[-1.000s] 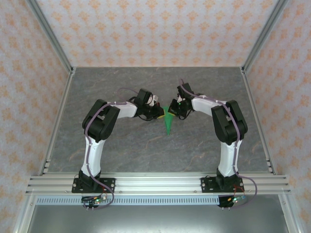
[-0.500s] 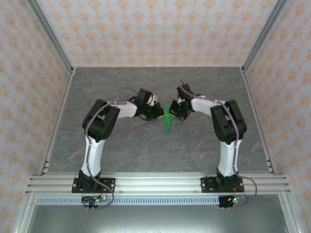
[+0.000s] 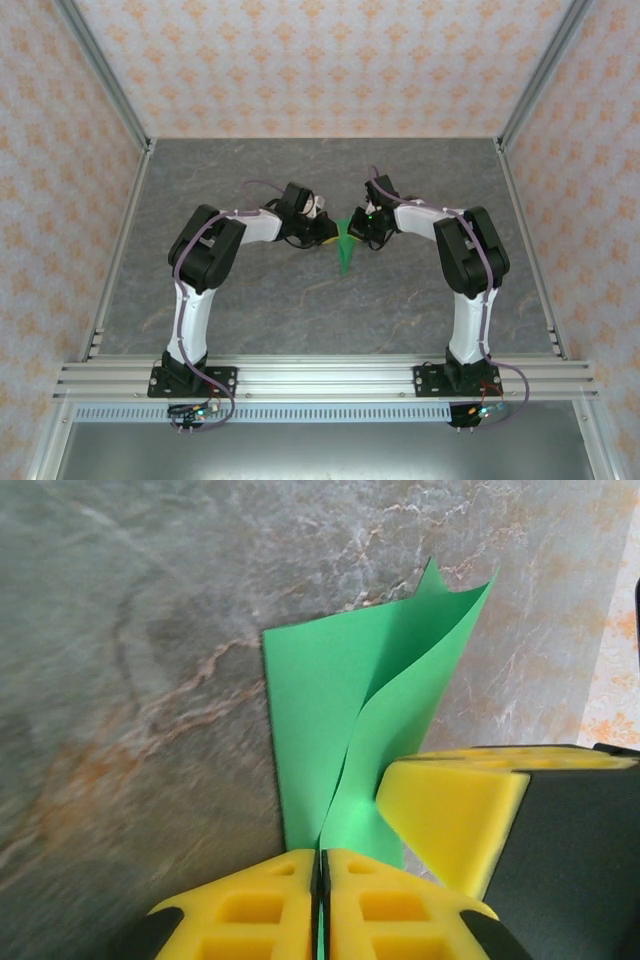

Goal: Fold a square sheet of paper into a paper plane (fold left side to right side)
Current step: Fold the wing for the fifth time at the center of the table.

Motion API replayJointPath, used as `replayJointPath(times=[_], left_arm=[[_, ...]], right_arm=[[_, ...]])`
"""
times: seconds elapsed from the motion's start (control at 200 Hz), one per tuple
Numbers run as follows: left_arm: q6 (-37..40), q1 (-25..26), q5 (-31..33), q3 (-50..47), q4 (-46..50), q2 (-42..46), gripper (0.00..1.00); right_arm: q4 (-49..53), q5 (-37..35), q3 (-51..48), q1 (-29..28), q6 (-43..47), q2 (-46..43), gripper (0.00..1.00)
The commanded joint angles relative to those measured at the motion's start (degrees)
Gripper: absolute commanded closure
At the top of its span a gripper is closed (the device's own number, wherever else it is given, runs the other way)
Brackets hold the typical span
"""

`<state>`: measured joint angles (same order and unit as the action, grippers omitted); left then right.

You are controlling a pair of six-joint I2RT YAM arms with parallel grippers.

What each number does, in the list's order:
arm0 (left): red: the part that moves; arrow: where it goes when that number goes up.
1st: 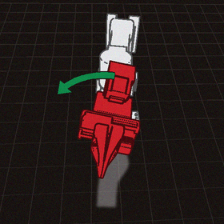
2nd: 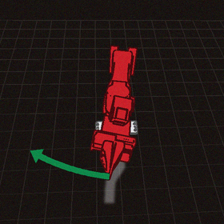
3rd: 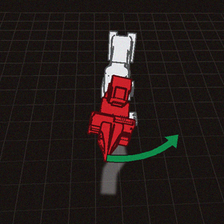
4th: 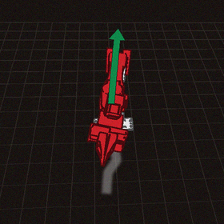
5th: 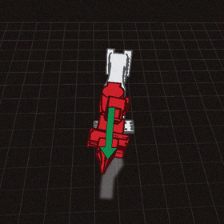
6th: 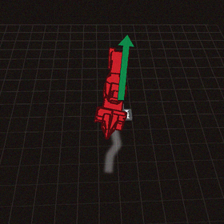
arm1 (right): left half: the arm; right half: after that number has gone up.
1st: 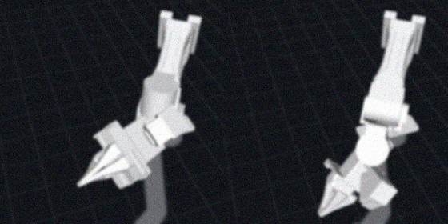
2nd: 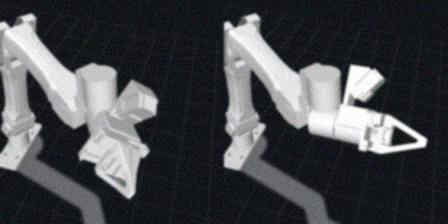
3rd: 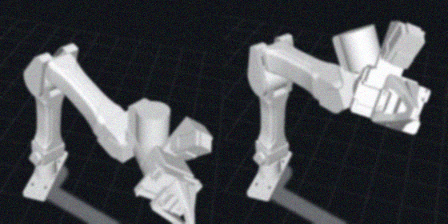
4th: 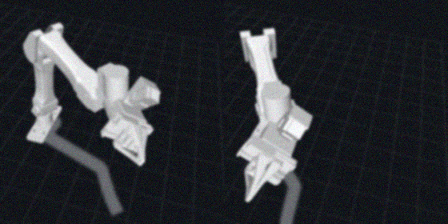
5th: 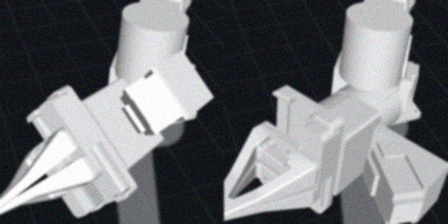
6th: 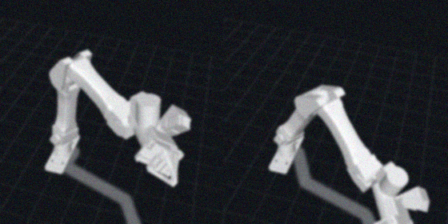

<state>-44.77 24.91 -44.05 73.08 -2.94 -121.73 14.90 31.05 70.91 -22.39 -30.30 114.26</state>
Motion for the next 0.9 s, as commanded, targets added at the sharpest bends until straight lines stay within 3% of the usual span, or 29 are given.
replayJointPath(times=[0.0,0.07,0.18,0.455,0.626,0.896], left_arm=[[2.19,-1.7,3.09,-1.74,3.39,6.48,0.79],[3.71,-1.8,4.11,-2.13,5.33,8.19,0.71],[4.2,-1.81,3.12,-4.34,4.32,11.17,0.69],[-1.72,2.53,-6.48,-9.88,-5.02,15.67,0.81],[-4.66,6.4,-6.49,-9.59,-6.67,13.74,0.84],[-6.82,7.26,-5.66,-8.56,-7.78,8.93,0.87]], right_arm=[[5.66,-6.05,-2.98,-0.16,1.23,2.5,0.97],[5.84,-6.09,-3.06,-0.11,1.46,2.61,0.97],[5.67,-6.08,-3.15,-0.14,1.51,2.38,0.98],[5.41,-5.61,-2.98,-0.17,1.65,2.11,0.98],[5.68,-5.65,-2.89,-0.13,1.73,1.89,0.97],[5.93,-5.47,-2.67,-0.17,1.82,1.81,0.97]])
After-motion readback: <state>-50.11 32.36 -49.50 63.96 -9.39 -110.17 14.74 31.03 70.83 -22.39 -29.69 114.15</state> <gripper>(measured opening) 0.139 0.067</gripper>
